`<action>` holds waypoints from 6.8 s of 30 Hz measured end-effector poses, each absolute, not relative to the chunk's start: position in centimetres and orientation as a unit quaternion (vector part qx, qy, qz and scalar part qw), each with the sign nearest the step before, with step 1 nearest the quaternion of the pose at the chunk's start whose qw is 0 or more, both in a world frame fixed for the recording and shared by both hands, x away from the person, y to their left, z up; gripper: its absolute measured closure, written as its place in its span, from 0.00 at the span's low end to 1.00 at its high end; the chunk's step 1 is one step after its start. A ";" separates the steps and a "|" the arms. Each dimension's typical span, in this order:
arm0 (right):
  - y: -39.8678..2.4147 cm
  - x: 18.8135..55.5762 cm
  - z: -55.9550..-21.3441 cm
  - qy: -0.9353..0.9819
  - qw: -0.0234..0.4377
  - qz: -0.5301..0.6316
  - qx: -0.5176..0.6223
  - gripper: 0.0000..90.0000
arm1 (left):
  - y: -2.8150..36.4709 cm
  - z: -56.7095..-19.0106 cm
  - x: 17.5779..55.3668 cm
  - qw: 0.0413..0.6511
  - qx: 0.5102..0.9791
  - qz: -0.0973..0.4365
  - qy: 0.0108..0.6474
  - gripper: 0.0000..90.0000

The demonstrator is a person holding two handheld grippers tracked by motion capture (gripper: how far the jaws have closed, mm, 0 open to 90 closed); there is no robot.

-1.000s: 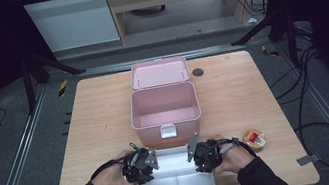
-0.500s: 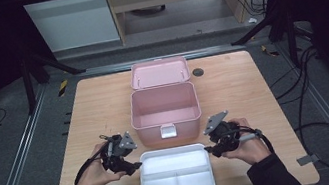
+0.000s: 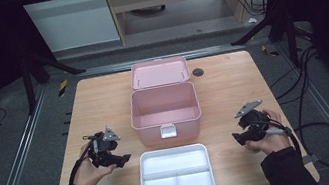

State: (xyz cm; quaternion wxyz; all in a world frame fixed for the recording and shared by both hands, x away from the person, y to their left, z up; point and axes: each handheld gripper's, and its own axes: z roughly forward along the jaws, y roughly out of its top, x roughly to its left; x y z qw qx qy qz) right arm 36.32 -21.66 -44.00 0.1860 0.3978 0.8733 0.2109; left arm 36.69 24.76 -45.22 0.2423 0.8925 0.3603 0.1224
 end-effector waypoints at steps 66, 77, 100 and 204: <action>-22.6 37.7 -42.1 0.862 0.136 0.213 0.439 0.23 | 27.9 -46.2 37.2 0.242 0.864 0.137 0.419 0.28; -20.2 40.0 -39.2 0.857 0.150 0.250 0.424 0.23 | 28.0 -46.6 37.4 0.236 0.865 0.136 0.422 0.28; -14.7 43.7 -32.6 0.862 0.171 0.293 0.378 0.23 | 27.7 -47.0 37.6 0.231 0.870 0.134 0.415 0.28; -5.5 44.4 -32.7 0.910 0.172 0.297 0.232 0.34 | 25.8 -44.9 36.3 0.254 0.887 0.152 0.356 0.32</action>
